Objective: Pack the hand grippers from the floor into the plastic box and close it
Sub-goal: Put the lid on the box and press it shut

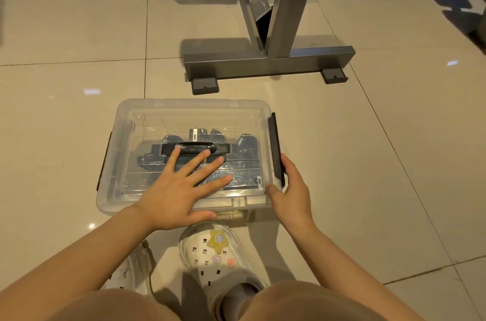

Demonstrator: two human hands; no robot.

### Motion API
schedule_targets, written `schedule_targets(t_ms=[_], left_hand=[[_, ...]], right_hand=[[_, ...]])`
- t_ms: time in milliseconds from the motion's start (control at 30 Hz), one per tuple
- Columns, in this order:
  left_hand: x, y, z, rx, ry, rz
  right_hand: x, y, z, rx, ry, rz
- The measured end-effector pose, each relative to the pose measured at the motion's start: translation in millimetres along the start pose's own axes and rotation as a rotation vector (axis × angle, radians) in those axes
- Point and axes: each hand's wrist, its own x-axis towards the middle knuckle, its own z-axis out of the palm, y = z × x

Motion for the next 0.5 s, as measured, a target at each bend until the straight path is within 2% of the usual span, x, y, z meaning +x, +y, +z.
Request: schedule_targets(t_ms=[100,200,300,367,433,500], left_hand=[[-0.8,3.5,0.3,-0.007,0.031,0.004],[-6.4,7.3,-4.2,-0.099,0.213,-0.098],[-28.2,-9.9,-12.4,-0.145,0.458,-0.460],[-56.9,-29.4,-7.7,-0.181,0.467,-0.774],[-83.4,-43.5,2.1,-0.479,0.401,-1.076],[-92.0,-44.4,7.6,-1.050,0.362,-1.271]], right_hand=[[0.4,0.8,1.8,-0.376,0.058,-0.119],[0.0,-18.7,23.2,-0.593,0.019,-0.396],[15.5,-42.2,65.7,-0.757,-0.169,-0.628],[23.6,-51.8,91.0,-0.839,-0.287,-0.672],[26.7,-50.7,105.8,-0.852,-0.317,-0.664],[26.3,-48.5,110.0,-0.865,-0.290,-0.670]])
